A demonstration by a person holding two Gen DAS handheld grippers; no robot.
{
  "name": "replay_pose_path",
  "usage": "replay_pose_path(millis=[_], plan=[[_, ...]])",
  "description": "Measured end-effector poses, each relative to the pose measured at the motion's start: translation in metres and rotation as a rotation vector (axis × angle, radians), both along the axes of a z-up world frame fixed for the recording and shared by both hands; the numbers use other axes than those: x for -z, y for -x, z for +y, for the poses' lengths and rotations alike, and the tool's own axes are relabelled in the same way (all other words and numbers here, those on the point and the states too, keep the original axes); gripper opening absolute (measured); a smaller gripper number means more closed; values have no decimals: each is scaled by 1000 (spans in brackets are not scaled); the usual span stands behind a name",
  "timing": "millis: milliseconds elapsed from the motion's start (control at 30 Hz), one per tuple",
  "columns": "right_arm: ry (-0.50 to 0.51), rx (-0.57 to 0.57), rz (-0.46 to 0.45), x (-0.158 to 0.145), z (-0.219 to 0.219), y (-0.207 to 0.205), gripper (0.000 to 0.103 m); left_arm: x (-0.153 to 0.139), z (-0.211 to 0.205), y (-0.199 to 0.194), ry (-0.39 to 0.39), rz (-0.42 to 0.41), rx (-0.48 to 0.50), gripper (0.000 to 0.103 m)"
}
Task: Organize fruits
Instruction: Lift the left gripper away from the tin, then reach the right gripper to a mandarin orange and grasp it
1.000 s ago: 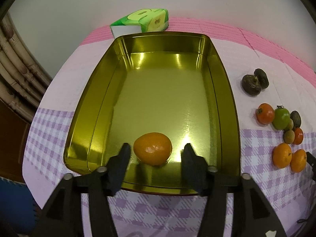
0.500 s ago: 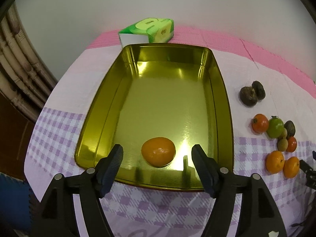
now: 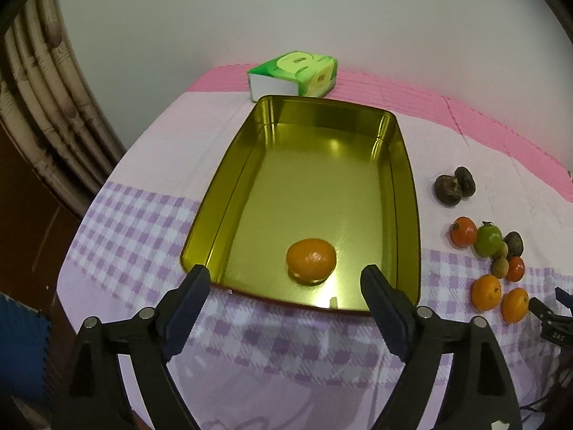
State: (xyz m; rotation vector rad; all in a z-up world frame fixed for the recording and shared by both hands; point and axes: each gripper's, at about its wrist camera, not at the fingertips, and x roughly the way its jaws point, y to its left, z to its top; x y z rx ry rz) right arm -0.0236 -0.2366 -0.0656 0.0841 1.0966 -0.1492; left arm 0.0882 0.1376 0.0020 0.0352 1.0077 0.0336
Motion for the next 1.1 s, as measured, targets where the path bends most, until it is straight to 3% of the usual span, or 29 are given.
replay_pose_path(millis=[300,667,1100], plan=[[-9,-52,14,-11,16,0,97,-1,7,9,-13,1,-27,97],[-9,-253,-42,-31,77,-3,94,-6,19,14,0,-10,-65,102],[-25,-299,-7,-20,105,-14,74,-8,42,18,10,-3,-148,102]])
